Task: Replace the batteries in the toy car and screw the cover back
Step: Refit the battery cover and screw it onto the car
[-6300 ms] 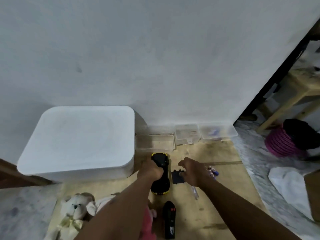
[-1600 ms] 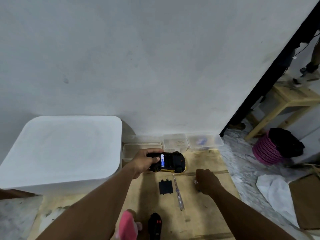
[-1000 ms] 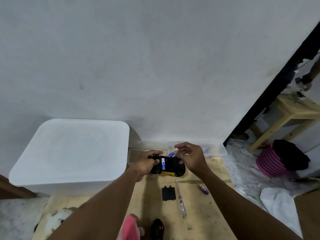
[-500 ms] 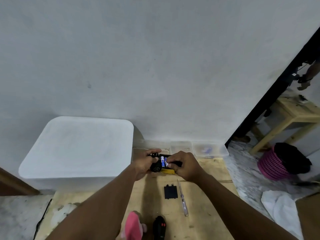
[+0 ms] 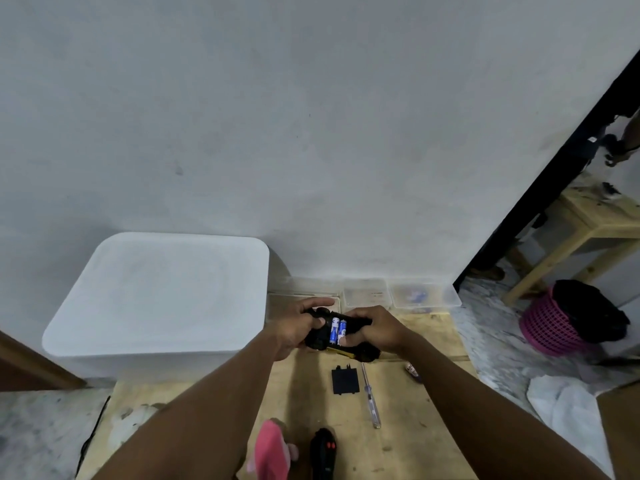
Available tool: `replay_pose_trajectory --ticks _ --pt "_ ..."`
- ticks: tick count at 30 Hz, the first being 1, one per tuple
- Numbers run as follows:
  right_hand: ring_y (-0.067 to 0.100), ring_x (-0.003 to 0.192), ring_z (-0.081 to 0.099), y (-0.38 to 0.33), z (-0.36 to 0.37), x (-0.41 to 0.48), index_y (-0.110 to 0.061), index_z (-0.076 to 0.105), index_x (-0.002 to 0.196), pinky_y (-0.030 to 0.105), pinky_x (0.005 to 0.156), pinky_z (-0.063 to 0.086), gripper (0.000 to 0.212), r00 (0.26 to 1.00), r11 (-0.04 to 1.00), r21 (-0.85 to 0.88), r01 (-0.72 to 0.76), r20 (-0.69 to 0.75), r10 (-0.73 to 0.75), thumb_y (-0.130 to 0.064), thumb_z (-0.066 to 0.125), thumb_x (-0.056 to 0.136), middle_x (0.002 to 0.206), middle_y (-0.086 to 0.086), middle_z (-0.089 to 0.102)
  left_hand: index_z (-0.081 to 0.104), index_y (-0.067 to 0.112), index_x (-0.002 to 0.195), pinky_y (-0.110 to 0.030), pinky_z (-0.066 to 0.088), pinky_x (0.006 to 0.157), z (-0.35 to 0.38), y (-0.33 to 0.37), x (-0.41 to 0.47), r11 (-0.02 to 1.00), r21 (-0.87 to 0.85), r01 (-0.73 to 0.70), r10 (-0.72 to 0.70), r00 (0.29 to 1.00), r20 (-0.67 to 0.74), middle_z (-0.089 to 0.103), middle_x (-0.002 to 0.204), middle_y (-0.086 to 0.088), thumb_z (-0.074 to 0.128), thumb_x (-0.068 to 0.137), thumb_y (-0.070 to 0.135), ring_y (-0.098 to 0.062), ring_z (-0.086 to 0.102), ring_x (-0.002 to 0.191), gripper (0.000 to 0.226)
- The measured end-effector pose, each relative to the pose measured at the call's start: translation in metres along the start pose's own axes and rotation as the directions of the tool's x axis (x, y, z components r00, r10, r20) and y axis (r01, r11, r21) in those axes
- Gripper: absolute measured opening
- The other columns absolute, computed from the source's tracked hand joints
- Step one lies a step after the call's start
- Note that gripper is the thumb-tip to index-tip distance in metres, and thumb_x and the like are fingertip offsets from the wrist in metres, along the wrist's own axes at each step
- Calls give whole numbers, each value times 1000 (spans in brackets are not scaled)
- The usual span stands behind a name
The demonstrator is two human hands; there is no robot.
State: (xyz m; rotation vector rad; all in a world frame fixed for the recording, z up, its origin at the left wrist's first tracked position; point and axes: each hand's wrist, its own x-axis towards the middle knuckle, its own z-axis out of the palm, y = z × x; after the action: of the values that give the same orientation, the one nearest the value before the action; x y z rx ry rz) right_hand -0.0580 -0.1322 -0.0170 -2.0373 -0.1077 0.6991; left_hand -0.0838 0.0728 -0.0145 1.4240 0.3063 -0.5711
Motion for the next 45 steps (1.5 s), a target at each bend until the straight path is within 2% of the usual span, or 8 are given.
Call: replay_pose_trajectory --ticks 7,13,19,25,31,36,40,45 --pt "13 91 68 -7 -16 4 -10 74 114 17 70 52 24 998 986 -166 5 57 4 -8 65 92 104 7 75 73 27 108 -40 55 94 8 4 0 899 428 -98 75 995 71 68 103 -6 67 83 -2 -23 65 99 39" --pt "17 98 69 -8 -28 13 -10 75 111 25 82 53 23 1000 991 -128 30 2 -30 -12 72 88 106 5 74 70 32 117 -40 60 82 13 6 2 953 299 -58 23 993 120 70 111 -8 69 85 -1 -26 68 99 46" --pt "24 93 68 37 -57 9 -3 75 92 33 86 51 16 846 945 -307 -114 -529 -70 -16 65 91 96 10 74 67 31 124 -41 61 60 13 -6 9 978 176 109 -131 984 117 64 123 -9 59 92 -3 -29 71 94 47" --pt "19 100 65 115 -54 -13 -18 71 106 26 83 53 29 897 776 -470 -422 -339 283 -18 75 78 114 4 68 63 28 128 -54 60 76 13 -23 14 976 132 173 -188 976 112 61 121 -6 53 95 -5 -30 66 100 47" --pt "20 100 66 137 -27 -18 -23 67 112 30 82 55 27 910 759 -528 -381 -360 206 -17 62 87 115 2 69 63 35 128 -39 55 87 14 -20 18 976 180 125 -142 986 84 65 117 1 56 94 -2 -19 64 103 50" --pt "17 78 68 107 -32 -9 -14 74 109 18 65 53 26 875 985 -33 -172 -465 137 -3 67 87 91 3 72 63 40 123 -42 57 87 10 -14 18 989 119 91 -101 992 75 66 116 -11 53 89 -11 -30 64 107 62" --pt "24 80 67 51 -42 -9 -15 75 101 32 73 56 22 846 906 403 132 -522 109 -2 67 87 87 10 74 62 40 124 -39 58 79 10 -14 14 991 115 74 -85 992 94 66 109 -12 52 88 -13 -30 65 102 64" --pt "23 72 71 8 -34 -9 -2 67 94 35 68 60 19 924 935 260 239 -358 -137 7 75 80 78 16 73 59 38 128 -31 56 72 12 -13 4 986 152 66 -82 992 100 64 107 -10 52 89 -12 -24 64 96 64"
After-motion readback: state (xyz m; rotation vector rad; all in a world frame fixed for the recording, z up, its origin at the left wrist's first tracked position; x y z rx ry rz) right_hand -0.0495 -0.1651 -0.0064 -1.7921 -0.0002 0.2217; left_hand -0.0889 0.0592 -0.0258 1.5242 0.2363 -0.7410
